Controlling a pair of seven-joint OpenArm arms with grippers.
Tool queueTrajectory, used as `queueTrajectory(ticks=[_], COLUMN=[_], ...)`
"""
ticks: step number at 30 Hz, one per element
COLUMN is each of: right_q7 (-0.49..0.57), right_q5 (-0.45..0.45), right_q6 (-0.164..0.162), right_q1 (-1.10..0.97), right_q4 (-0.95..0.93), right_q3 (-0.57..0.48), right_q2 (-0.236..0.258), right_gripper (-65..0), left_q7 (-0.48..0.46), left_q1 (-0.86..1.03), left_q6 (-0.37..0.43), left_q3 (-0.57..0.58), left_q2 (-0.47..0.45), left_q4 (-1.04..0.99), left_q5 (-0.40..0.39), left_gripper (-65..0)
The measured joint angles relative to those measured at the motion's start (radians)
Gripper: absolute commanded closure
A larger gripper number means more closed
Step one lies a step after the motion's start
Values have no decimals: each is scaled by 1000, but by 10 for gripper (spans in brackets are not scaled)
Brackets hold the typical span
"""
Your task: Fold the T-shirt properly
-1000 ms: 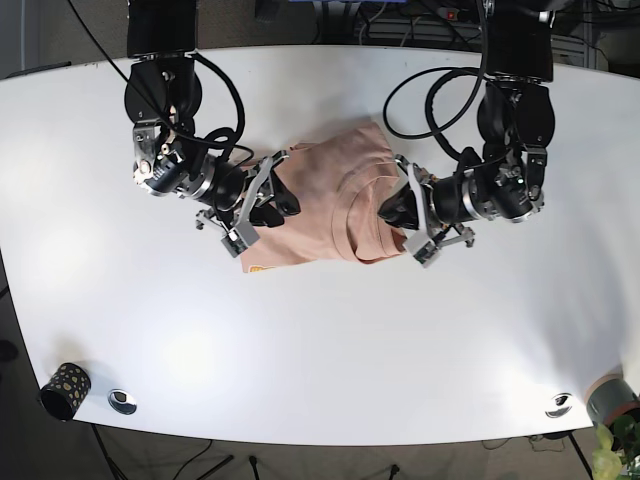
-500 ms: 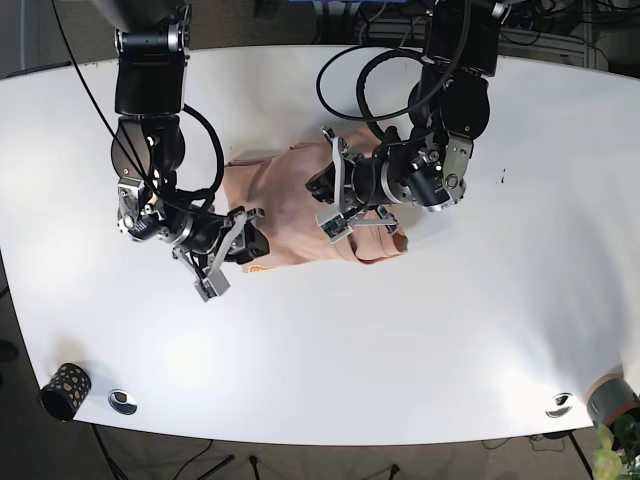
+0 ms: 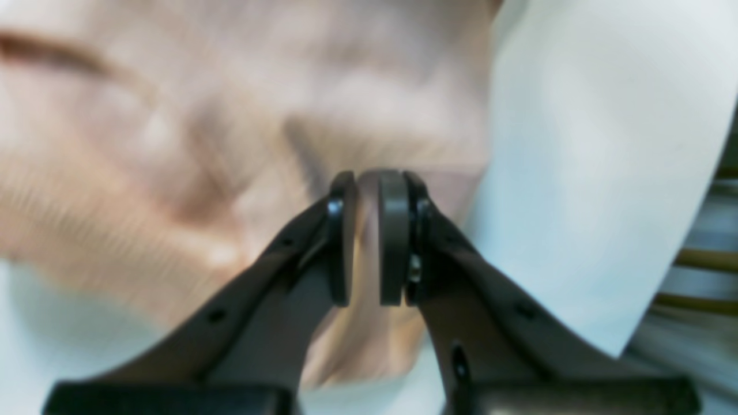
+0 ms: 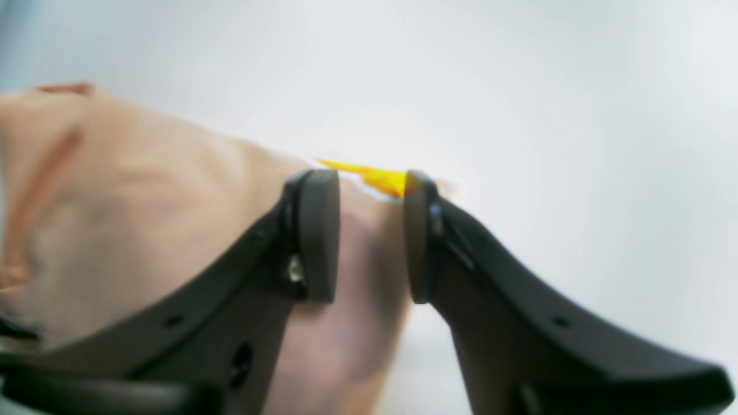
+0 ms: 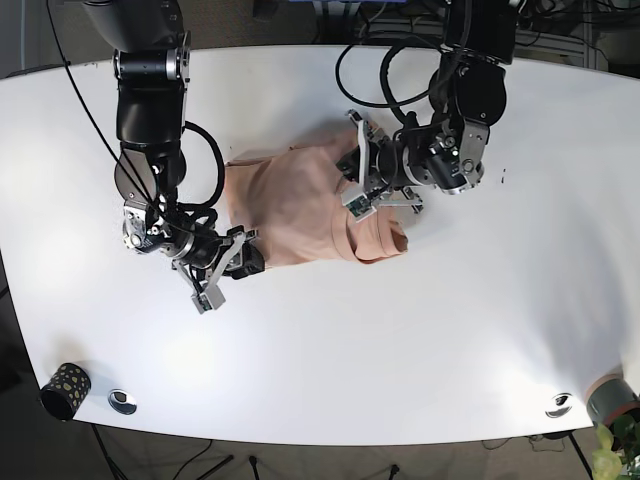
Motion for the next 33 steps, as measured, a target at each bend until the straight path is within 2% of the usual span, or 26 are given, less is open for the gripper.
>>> queueTrajectory(ticks=[4,9,12,17,22,26,33], right_q7=[48,82,73,69,36,-49,-102], right_q5=[-112,-106,-108,-113,-122,-122,-121], right_q6=[2,5,7,3,8,11,11], right_q1=[-14,-69,-96,-169,-240,-261,-250], right_q4=[-2,5,40,135,254,349,451], right_q3=[3,8,9,6,1,0,2], right_q2=[-2,-2,4,5,-5,-10,-8], right_gripper=[-173,-173,-173,-173,-173,-173,-173], left_q7=[-4,-59,-129,-132,-97,-77,-79], left_q1=[-4,-81,-137,-187,-243,-272,-267], left_q6=[0,-16,-15,-16,-7,-3,0], left_q3=[0,8,10,7,8,5,3], left_q2=[-42,-84,-103,-143,-179,-187,-218], left_q4=[-28,-161,-258,-290,-298,-291,-125], left_q5=[-5,-56,-67,-68,-18,-4,-7], left_gripper=[-63,-63,-63,-63,-63,-63,-63])
